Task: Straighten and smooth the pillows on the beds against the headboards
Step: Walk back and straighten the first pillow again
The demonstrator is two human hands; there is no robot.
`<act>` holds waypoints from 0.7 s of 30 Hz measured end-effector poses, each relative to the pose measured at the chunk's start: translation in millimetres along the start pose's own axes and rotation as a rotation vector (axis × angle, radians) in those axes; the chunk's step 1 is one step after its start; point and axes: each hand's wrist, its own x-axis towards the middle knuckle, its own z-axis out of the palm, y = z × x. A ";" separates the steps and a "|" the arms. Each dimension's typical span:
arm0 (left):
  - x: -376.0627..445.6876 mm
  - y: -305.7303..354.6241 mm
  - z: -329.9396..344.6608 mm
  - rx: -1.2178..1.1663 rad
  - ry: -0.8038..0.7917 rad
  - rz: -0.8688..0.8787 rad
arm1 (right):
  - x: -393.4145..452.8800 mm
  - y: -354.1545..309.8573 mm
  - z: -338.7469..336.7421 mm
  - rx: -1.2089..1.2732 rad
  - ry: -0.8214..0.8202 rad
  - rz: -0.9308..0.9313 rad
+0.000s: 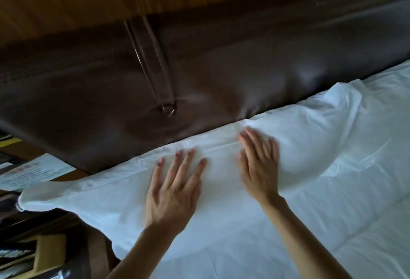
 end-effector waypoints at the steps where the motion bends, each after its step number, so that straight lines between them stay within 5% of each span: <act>1: -2.2 -6.5 4.5 0.023 0.017 0.001 | 0.8 7.4 4.6 -0.035 0.000 -0.006; 12: -12.8 -18.2 14.8 0.063 0.085 -0.027 | 3.3 82.6 1.2 -0.218 0.043 -0.111; 21: -29.6 1.2 15.9 0.018 0.264 -0.076 | -24.7 68.4 -11.6 -0.070 0.145 0.026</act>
